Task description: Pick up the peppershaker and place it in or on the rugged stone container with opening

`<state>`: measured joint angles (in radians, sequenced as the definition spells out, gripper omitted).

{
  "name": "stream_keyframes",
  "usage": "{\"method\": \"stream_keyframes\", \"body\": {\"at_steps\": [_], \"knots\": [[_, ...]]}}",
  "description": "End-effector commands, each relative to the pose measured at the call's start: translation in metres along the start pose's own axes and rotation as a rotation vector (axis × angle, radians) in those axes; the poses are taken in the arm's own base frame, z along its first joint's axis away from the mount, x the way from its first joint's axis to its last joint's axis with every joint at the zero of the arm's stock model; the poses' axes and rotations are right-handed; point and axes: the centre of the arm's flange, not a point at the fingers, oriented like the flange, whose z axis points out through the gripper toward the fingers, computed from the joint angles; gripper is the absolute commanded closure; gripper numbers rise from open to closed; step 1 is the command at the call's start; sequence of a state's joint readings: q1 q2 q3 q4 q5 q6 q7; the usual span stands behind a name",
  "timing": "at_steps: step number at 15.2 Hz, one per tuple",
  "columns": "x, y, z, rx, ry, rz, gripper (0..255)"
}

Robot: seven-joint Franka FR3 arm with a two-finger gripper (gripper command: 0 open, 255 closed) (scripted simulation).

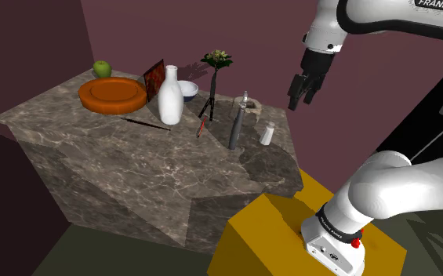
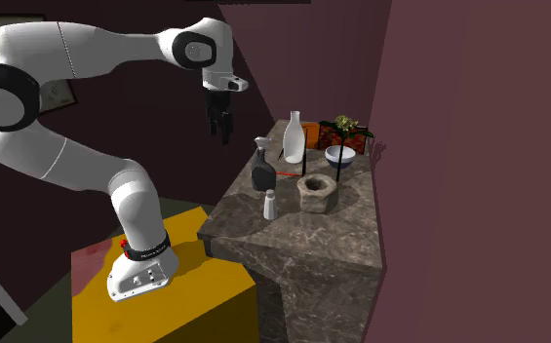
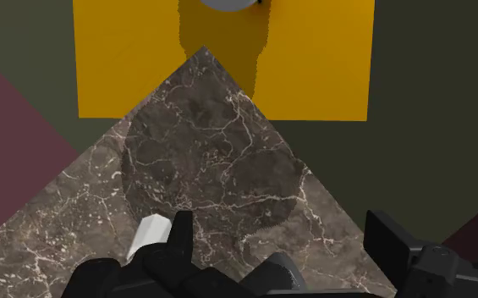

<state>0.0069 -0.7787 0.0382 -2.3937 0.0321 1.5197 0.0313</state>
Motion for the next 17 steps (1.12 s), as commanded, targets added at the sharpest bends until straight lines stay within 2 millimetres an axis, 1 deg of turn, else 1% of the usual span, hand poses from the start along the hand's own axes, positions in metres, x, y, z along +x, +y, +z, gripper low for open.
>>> {"method": "stream_keyframes", "body": {"at_steps": [1,9,17], "knots": [[0.0,0.0,0.0,0.0,0.0,0.0,0],[0.055,0.038,0.074,-0.039,0.044,0.101,0],[0.109,0.084,0.143,-0.078,0.088,0.202,0]]}}
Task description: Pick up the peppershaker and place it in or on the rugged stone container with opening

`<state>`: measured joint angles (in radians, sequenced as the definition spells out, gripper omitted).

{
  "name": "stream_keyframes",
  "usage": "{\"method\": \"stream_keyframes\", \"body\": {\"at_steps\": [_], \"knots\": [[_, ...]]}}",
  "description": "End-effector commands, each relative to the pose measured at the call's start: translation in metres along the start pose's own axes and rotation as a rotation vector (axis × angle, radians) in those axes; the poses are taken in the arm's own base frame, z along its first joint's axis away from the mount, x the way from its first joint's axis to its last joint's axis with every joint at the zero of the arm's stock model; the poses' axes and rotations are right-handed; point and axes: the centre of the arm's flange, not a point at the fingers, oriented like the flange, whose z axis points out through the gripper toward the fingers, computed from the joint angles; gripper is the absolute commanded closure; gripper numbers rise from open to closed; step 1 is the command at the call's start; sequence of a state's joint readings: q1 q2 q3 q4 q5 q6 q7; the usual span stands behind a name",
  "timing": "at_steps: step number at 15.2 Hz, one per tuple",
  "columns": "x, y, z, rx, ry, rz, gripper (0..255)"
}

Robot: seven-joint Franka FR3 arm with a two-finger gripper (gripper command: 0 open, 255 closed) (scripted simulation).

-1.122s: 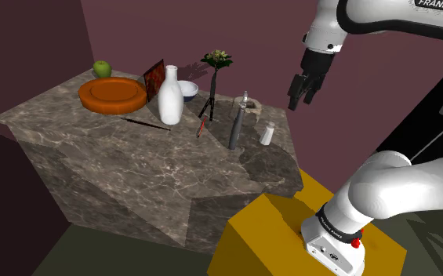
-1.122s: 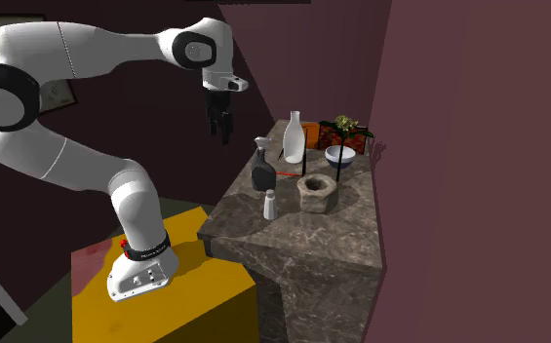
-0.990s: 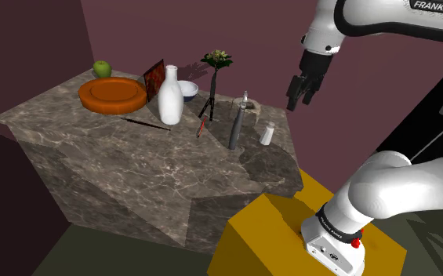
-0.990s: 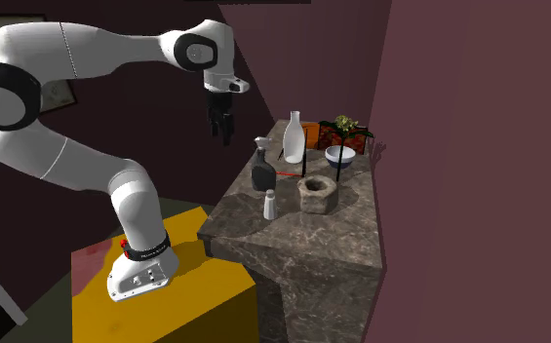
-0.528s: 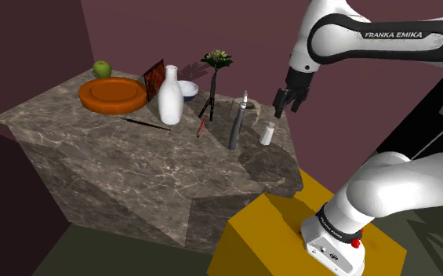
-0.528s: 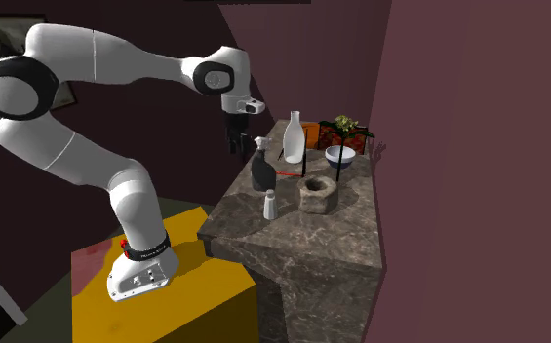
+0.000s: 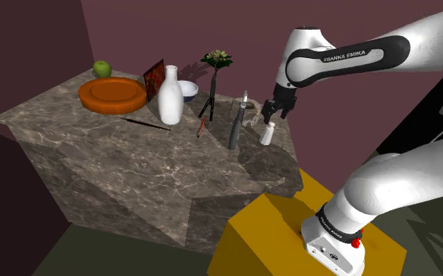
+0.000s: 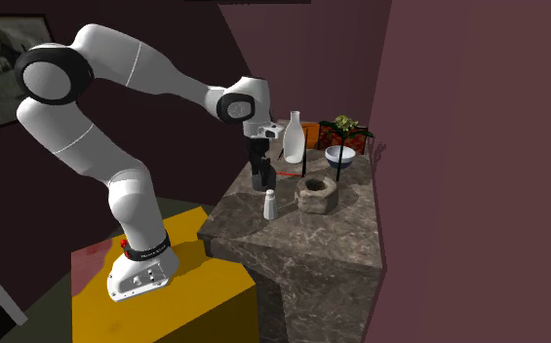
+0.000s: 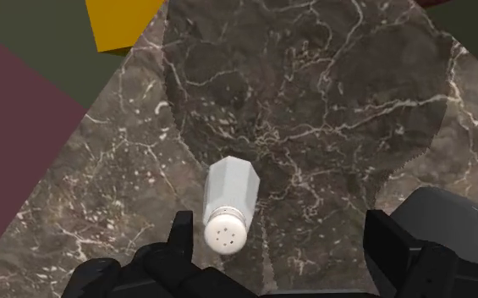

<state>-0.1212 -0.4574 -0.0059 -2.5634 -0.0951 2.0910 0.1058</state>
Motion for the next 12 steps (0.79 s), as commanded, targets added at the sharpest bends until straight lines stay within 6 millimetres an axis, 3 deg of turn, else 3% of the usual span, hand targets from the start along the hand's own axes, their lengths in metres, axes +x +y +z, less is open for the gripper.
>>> {"method": "stream_keyframes", "body": {"at_steps": [1,3,12], "knots": [[0.015,0.012,0.017,-0.01,0.013,0.025,0],[0.027,0.02,0.033,-0.019,0.023,0.047,0],[0.027,0.02,0.073,-0.019,0.023,0.047,0]]}}
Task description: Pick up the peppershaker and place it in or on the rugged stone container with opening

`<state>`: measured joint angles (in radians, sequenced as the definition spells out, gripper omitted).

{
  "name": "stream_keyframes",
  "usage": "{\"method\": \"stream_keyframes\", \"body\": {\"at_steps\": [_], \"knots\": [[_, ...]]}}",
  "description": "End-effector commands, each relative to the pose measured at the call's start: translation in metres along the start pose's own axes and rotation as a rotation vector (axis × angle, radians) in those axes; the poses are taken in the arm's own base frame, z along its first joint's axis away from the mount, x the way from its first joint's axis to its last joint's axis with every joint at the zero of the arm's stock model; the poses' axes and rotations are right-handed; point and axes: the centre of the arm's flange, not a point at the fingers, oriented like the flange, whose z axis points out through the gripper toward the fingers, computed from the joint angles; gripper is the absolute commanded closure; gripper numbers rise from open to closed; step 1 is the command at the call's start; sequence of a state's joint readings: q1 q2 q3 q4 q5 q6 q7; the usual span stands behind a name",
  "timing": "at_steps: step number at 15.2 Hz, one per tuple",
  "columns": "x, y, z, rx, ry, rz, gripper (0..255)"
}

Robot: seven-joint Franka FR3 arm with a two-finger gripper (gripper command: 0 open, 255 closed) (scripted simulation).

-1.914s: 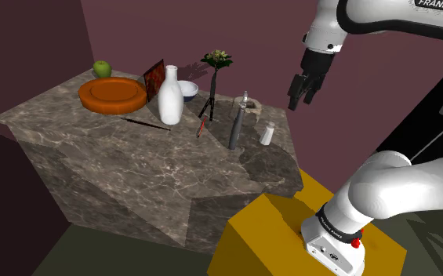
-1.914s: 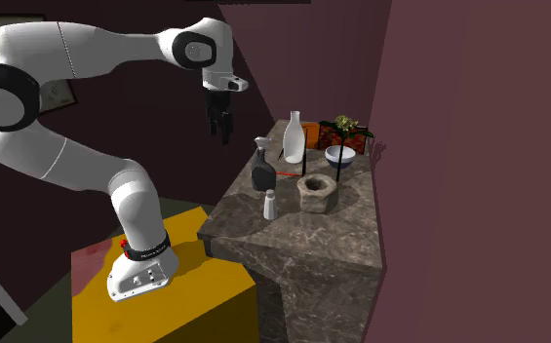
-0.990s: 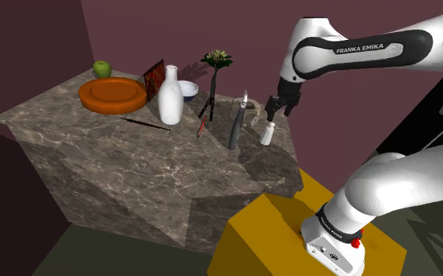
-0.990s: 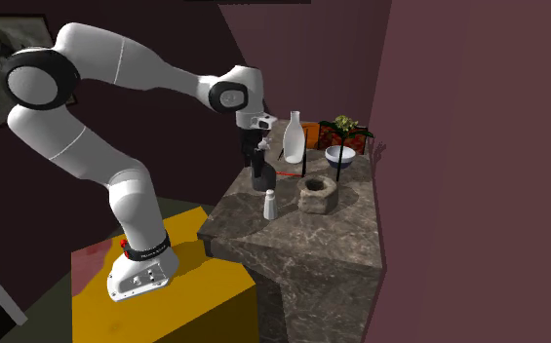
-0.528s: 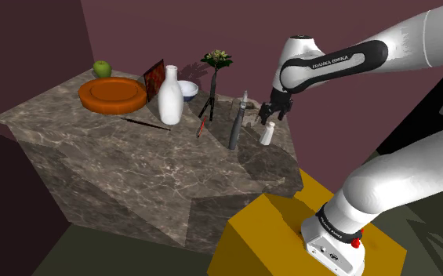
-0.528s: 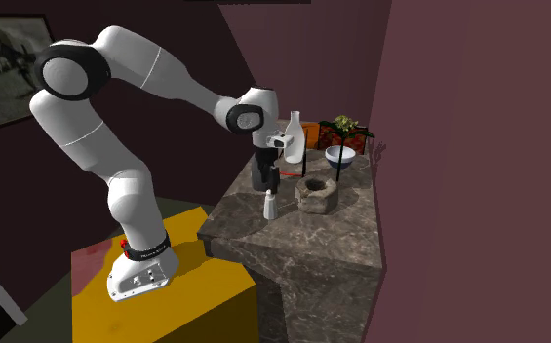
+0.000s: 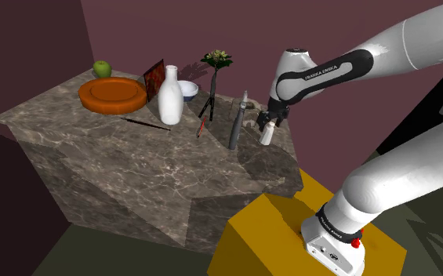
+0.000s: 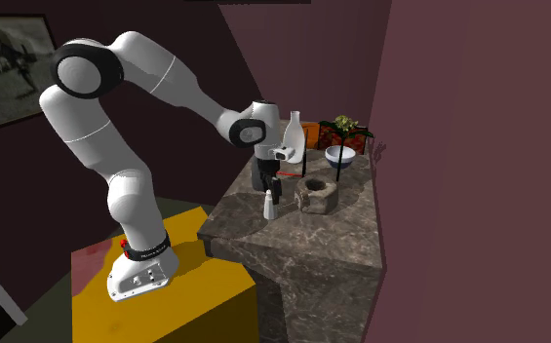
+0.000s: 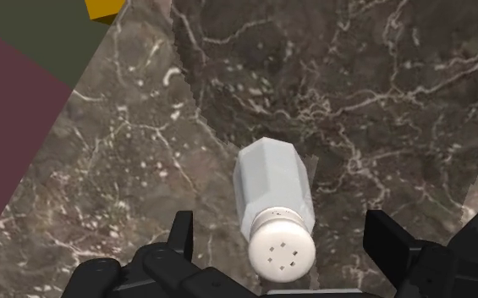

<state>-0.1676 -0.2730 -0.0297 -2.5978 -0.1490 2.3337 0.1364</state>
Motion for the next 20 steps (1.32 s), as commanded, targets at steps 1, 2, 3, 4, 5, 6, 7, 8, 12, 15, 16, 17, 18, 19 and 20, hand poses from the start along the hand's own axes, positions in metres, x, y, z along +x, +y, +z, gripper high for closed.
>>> {"method": "stream_keyframes", "body": {"at_steps": [1,2,3,4,5,6,7,8,12,15,16,17,18,19,20], "knots": [[0.0,0.0,0.002,0.0,0.001,0.0,0],[0.0,0.0,0.002,0.0,0.001,0.0,0],[0.0,0.0,0.002,0.0,0.001,0.0,0],[0.0,0.0,0.002,0.0,0.001,0.0,0],[0.0,0.0,0.002,0.0,0.001,0.0,0],[0.0,0.0,0.002,0.0,0.001,0.0,0],[0.0,0.0,0.002,0.0,0.001,0.0,255],[0.0,0.0,0.002,0.0,0.001,0.0,255],[0.0,0.0,0.002,0.0,0.001,0.0,255],[0.0,0.0,0.002,0.0,0.001,0.0,255],[0.0,0.0,0.002,0.0,0.001,0.0,255],[0.0,0.001,-0.003,0.0,0.001,0.0,255],[0.0,0.001,-0.009,0.0,0.001,0.0,255],[0.0,0.002,-0.014,0.0,0.001,0.0,255],[0.001,0.003,-0.019,0.0,0.001,0.0,255]]}}
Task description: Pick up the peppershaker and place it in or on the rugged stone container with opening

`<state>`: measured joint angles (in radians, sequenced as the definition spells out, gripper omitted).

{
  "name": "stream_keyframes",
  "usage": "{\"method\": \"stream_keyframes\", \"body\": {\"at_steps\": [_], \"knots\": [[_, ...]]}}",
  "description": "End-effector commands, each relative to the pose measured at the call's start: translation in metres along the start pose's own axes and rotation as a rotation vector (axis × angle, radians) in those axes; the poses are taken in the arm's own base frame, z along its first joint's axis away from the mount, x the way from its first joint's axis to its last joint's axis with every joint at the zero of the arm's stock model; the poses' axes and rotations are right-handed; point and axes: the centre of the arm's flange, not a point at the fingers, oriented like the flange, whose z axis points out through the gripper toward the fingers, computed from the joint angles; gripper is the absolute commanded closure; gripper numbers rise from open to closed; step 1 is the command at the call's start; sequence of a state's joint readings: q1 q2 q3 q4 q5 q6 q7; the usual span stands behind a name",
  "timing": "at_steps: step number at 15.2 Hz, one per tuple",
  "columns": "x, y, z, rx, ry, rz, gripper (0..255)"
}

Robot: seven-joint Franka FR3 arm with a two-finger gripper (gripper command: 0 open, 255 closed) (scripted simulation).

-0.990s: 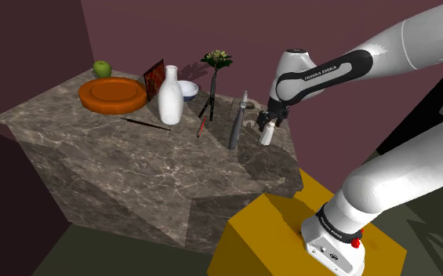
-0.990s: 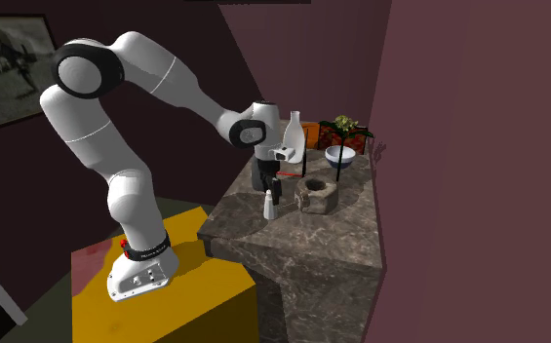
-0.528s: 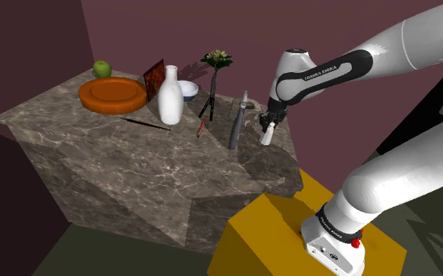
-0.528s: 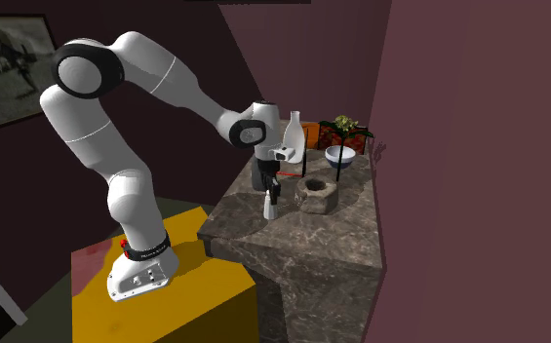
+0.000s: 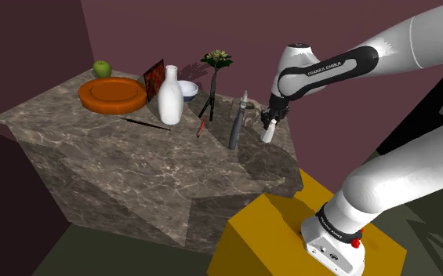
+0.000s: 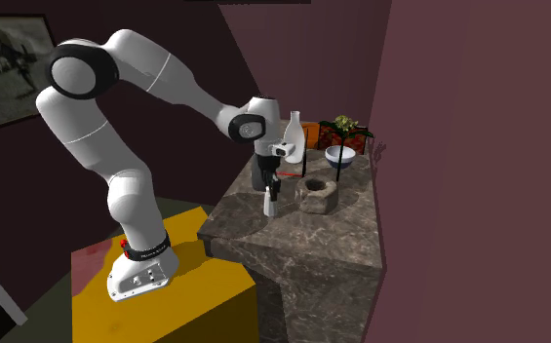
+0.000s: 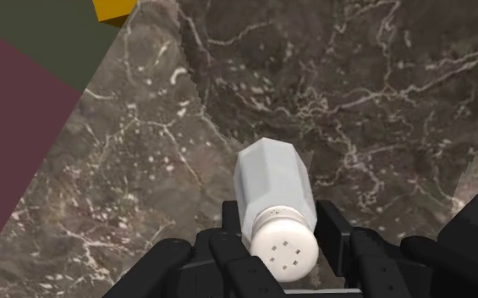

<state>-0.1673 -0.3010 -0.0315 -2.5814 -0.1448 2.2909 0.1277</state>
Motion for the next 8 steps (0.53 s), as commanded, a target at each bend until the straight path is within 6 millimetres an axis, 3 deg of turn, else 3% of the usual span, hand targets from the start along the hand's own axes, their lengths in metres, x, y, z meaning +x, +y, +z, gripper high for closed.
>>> {"method": "stream_keyframes", "body": {"at_steps": [1,8], "knots": [[0.001,0.0,-0.01,0.0,0.0,0.0,255],[0.001,0.004,-0.046,0.0,0.0,0.0,255]]}}
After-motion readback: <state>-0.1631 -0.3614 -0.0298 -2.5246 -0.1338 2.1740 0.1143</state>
